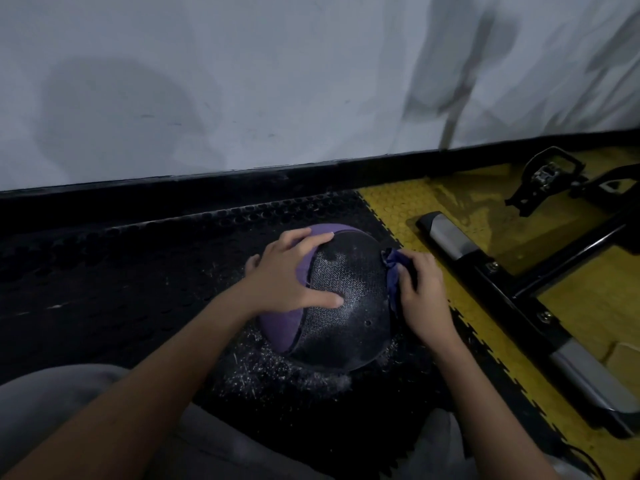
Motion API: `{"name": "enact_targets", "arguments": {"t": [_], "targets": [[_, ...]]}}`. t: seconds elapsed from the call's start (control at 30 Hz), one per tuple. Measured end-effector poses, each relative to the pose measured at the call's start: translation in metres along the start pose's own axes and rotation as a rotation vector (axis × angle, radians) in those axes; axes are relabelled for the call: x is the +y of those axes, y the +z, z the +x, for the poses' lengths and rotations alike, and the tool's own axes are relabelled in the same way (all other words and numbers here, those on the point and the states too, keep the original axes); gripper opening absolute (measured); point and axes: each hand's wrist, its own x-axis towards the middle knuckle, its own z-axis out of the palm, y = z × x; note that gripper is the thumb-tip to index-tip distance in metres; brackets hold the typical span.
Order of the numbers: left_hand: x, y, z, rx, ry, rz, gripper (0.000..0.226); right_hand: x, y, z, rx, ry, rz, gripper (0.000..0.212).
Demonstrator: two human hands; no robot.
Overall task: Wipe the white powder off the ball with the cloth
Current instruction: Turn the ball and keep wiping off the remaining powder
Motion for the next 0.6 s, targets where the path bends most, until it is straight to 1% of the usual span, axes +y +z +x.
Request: {"name": "enact_targets", "arguments": {"t": [0.07, 0.13, 0.2, 0.27, 0.33, 0.37, 0.43, 0.5, 0.53, 0.6], "targets": [[-0.004, -0.005, -0.001, -0.057, 0.005, -0.043, 0.098, -0.005, -0.001, -0.002, 0.010, 0.043, 0.131, 0.027], [-0.007, -0.007, -0.003, -0.042, 0.010, -0.044, 0.094, -0.012, -0.002, -0.003, 0.048, 0.084, 0.252, 0.027], [-0.008, -0.005, -0.004, -0.009, 0.014, -0.044, 0.092, -0.018, -0.002, -0.002, 0.090, 0.095, 0.261, 0.021], [-0.006, -0.003, -0.005, 0.013, 0.023, -0.049, 0.090, -0.025, 0.001, -0.004, 0.122, 0.082, 0.179, 0.017], [-0.005, -0.002, -0.006, 0.023, 0.038, -0.040, 0.092, -0.033, 0.005, -0.011, 0.148, -0.017, 0.062, 0.013], [-0.004, -0.001, -0.007, 0.032, 0.040, -0.031, 0.093, -0.038, 0.006, -0.016, 0.145, -0.097, -0.005, 0.017], [-0.003, 0.002, -0.007, 0.052, 0.042, -0.010, 0.089, -0.046, 0.007, -0.025, 0.075, -0.264, -0.093, 0.028], [-0.002, 0.005, -0.008, 0.062, 0.036, 0.003, 0.090, -0.046, 0.002, -0.027, -0.016, -0.414, -0.124, 0.031], [-0.001, 0.007, -0.008, 0.068, 0.031, 0.006, 0.091, -0.043, 0.000, -0.024, -0.044, -0.443, -0.131, 0.031], [0.000, 0.011, -0.007, 0.093, 0.019, 0.006, 0.094, -0.033, -0.006, -0.014, -0.055, -0.382, -0.100, 0.029]]}}
